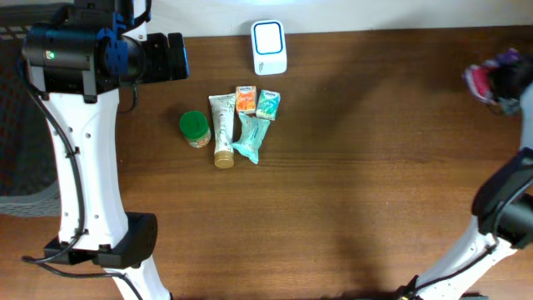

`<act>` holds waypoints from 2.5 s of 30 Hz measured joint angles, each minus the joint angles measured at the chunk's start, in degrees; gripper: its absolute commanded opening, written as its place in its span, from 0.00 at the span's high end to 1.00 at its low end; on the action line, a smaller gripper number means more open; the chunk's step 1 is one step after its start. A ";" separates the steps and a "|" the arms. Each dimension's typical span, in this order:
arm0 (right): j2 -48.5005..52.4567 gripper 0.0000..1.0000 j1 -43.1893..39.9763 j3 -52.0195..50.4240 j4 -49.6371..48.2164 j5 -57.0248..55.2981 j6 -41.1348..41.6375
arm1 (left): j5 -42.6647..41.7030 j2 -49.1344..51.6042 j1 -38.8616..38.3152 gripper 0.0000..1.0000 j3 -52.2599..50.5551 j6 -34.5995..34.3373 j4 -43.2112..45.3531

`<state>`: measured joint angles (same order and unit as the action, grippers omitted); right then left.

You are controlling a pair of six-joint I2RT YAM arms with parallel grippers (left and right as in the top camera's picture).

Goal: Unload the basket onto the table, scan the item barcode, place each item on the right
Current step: 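Move the tissue pack right and drop it at the table's right edge, then reach the right gripper to the green Kleenex pack and grasp it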

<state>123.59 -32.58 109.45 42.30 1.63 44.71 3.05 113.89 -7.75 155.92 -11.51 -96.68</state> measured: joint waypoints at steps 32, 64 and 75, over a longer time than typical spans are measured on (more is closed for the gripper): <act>1.07 0.27 47.82 0.11 -1.66 11.23 -19.98 | 0.00 0.00 0.00 0.01 0.00 0.00 -0.02; 5.03 0.53 55.80 2.43 15.78 -16.28 -19.37 | 0.00 0.00 0.00 0.01 0.00 0.00 0.00; 10.21 0.52 61.40 0.98 14.23 -27.58 -26.75 | 0.00 0.00 0.00 0.01 0.00 0.00 0.00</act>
<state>133.80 28.82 110.43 56.53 -25.96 17.96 3.05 113.89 -7.75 155.92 -11.51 -96.68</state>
